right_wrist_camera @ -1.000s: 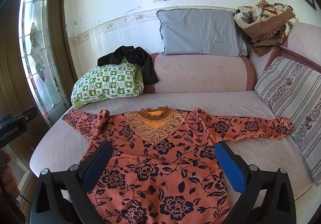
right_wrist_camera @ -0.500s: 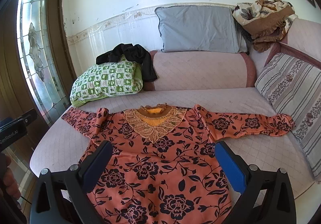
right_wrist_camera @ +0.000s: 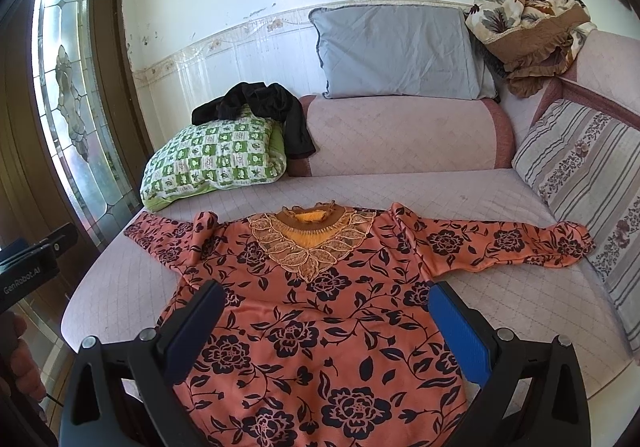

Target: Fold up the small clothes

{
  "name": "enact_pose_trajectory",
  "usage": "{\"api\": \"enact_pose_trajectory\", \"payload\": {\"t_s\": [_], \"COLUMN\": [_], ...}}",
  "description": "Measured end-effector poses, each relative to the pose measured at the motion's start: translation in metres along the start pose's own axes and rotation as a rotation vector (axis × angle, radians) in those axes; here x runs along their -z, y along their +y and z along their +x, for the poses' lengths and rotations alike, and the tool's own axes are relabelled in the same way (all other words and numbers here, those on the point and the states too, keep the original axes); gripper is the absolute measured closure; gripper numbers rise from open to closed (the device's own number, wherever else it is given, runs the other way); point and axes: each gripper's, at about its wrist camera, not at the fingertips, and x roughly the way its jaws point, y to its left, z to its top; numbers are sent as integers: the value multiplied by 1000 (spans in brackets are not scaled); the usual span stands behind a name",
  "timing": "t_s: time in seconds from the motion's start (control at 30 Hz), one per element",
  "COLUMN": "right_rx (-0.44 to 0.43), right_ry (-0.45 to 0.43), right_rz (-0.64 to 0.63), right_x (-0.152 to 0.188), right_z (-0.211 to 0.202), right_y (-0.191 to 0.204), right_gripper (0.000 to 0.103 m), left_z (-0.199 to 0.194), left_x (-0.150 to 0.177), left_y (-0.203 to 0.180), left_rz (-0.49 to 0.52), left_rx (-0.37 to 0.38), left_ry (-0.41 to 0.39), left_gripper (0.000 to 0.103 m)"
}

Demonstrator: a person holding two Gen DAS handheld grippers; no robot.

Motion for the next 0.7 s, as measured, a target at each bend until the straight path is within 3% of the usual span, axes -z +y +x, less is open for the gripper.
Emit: {"api": "enact_pose_trajectory", "payload": {"t_s": [0.7], "right_rx": [-6], "right_ry": [3], "right_rz": [13], "right_x": [-1], "right_z": [9], "right_y": [-4], "right_gripper": [0], "left_z": [6], "left_x": [0], "left_y": [-1], "left_rz": [6], "left_rx": [-7], "left_ry": [8], "left_gripper": [0]}}
